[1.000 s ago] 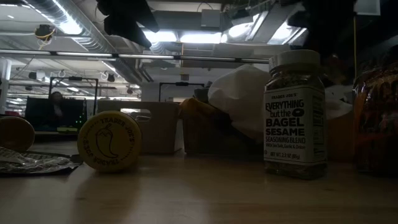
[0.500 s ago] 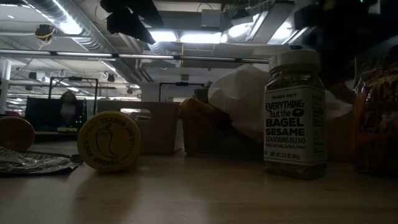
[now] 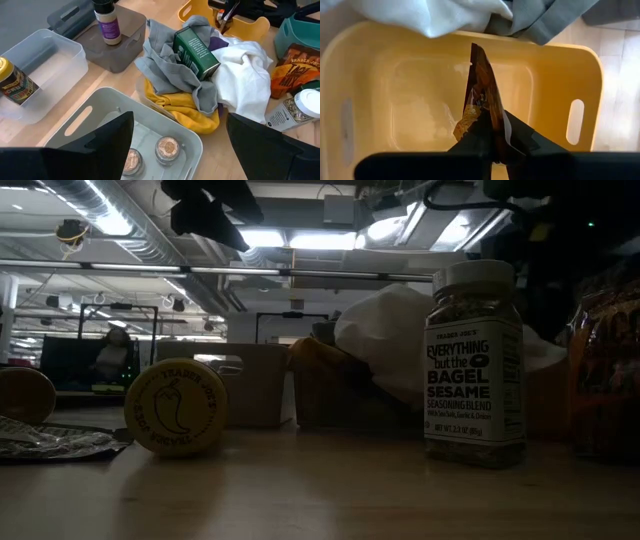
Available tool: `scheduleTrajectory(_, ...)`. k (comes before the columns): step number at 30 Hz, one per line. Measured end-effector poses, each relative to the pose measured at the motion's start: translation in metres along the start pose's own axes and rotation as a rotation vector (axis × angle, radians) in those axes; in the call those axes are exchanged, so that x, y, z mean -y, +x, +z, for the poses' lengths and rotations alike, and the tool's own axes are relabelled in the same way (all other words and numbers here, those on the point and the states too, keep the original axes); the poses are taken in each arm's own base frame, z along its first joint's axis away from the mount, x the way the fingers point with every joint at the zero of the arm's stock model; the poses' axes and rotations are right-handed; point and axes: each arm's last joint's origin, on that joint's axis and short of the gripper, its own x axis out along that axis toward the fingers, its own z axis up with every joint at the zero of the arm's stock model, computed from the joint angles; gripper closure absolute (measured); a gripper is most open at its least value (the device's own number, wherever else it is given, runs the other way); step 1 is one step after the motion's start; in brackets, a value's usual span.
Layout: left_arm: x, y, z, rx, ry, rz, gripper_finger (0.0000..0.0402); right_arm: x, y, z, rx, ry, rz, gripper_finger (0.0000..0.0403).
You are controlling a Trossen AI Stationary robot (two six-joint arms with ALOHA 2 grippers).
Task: Sort spices by type
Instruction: Put the top orange seasoning pack into the yellow bin
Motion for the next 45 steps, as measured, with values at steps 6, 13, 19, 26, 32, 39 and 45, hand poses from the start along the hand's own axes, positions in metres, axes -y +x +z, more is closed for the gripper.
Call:
scheduleTrajectory(6, 0.000, 0.000, 0.000, -0.001, 0.000, 0.001, 0.0100, 0.000, 0.000, 0.000, 0.003, 0.001, 0.001, 0.0369)
scheduleTrajectory(13, 0.000, 0.000, 0.000, -0.004, 0.002, 0.002, 0.0100, 0.000, 0.000, 0.000, 0.003, 0.000, 0.001, 0.0368)
scheduleTrajectory(19, 0.000, 0.000, 0.000, -0.004, 0.002, 0.003, 0.0100, 0.000, 0.000, 0.000, 0.000, 0.000, 0.009, 0.0366)
scheduleTrajectory(26, 0.000, 0.000, 0.000, -0.004, -0.021, 0.002, 0.0100, 0.000, 0.000, 0.000, -0.002, -0.001, 0.008, 0.0312)
scheduleTrajectory(32, 0.000, 0.000, 0.000, -0.004, -0.046, 0.001, 0.0100, 0.000, 0.000, 0.000, -0.005, -0.002, 0.007, 0.0268)
scheduleTrajectory(39, 0.003, 0.003, 0.003, 0.033, -0.129, -0.020, 0.0100, 0.002, -0.004, -0.003, -0.005, -0.003, 0.007, 0.0263)
scheduleTrajectory(45, 0.019, 0.015, 0.017, 0.172, -0.132, -0.098, 0.0100, 0.012, -0.029, -0.013, 0.080, 0.006, 0.006, 0.0262)
